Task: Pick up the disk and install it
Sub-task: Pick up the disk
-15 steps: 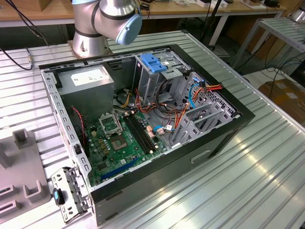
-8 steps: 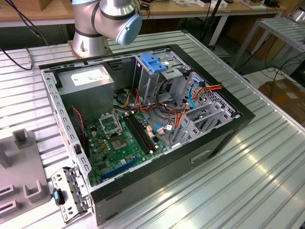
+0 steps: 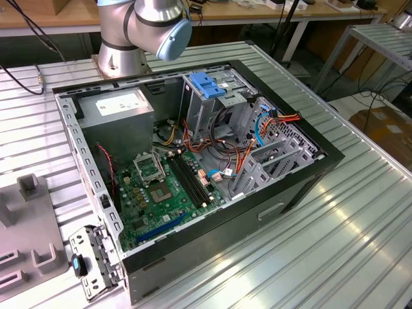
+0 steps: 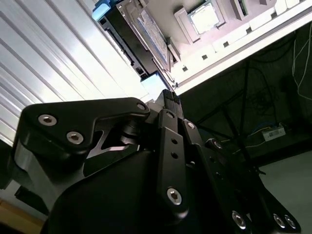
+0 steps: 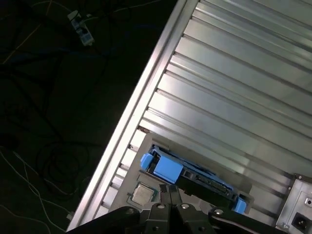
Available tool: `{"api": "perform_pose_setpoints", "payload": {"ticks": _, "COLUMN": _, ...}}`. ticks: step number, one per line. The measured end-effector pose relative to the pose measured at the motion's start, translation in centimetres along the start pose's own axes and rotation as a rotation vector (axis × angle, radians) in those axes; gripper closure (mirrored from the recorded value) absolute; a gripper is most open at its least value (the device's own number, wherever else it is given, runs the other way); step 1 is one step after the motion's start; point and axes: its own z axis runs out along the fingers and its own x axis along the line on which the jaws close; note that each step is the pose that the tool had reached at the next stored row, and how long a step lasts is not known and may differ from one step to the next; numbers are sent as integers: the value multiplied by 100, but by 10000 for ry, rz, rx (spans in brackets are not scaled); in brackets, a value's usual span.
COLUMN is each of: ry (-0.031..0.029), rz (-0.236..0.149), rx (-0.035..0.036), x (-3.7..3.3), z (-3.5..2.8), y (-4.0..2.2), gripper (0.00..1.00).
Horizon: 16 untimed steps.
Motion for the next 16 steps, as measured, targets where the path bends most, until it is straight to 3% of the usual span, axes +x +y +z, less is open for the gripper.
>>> {"api": "perform_pose_setpoints", "payload": {"ticks": 16, "ry": 53, "rz": -1172, "rx": 29, "x": 0, "z": 0, "y": 0, "gripper": 89}}
